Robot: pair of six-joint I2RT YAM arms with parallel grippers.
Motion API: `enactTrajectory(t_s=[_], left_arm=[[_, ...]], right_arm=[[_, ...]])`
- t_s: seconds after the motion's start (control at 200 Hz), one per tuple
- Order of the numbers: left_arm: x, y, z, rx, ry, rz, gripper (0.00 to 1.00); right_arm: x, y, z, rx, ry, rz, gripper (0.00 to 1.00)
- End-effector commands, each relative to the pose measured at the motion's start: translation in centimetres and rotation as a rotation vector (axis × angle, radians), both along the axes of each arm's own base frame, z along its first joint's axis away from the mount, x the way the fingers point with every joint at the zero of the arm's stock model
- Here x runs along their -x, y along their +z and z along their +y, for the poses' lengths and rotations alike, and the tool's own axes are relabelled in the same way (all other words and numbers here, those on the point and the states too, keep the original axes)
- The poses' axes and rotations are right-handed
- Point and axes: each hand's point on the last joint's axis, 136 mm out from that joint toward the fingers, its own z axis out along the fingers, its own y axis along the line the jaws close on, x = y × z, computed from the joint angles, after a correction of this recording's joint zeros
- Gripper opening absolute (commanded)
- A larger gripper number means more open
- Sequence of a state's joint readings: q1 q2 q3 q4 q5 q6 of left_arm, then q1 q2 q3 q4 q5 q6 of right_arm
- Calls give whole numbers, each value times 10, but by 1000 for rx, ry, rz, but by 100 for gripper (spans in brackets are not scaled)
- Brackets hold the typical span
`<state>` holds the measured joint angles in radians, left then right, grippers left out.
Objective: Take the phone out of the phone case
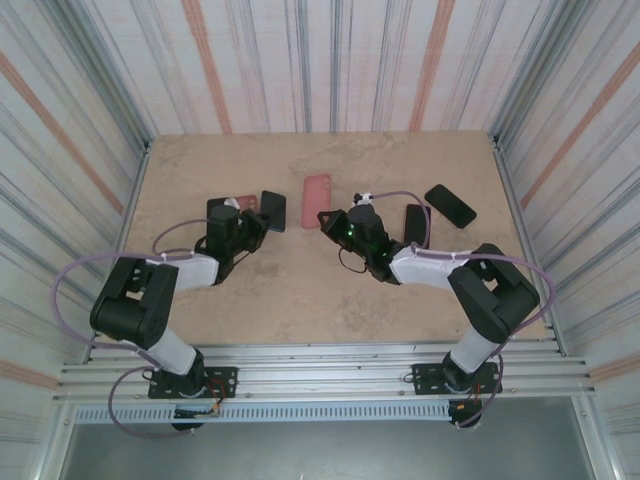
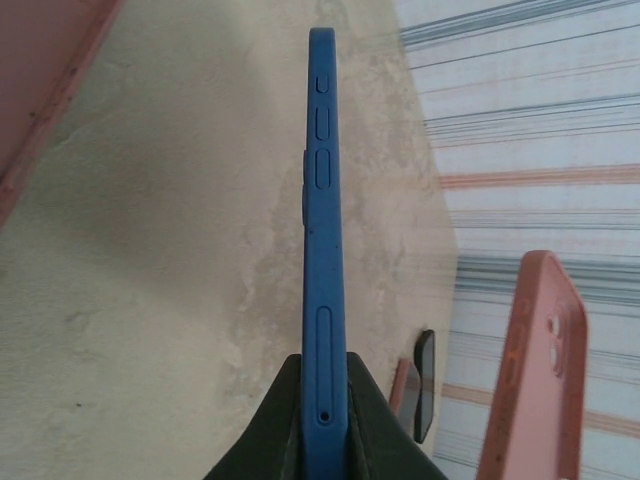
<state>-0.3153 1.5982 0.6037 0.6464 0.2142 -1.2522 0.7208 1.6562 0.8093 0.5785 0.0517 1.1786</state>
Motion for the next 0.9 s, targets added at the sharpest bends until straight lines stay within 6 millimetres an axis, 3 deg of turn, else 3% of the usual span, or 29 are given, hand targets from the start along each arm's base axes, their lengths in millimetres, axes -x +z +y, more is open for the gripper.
enactTrajectory(t_s=[0.0,0.246,0.331,0.501,0.581,0.646,0.787,0.897], left_arm=[[-21,20,-6,8,15,-104,0],[-33,-3,-14,24,16,-74,0],[-37,-10,-13,20,22,-61,7],[-44,-21,-16,20,22,-47,9],[-42,-24,-17,2,9,-32,17],[-37,-28,-16,-21,-3,-9,32],[-29,-28,-11,-63,-13,9,35],[-23,-30,-8,-115,-32,47,46]], right_arm=[[-3,-8,5,9,-20,48,5],[-1,-16,7,16,-28,68,5],[-1,-19,7,12,-31,71,5],[-1,-25,8,18,-29,83,5],[-1,-26,6,24,-31,89,5],[-1,-29,5,32,-31,97,5],[-2,-34,5,43,-27,111,6],[-4,-39,7,70,-12,119,6]])
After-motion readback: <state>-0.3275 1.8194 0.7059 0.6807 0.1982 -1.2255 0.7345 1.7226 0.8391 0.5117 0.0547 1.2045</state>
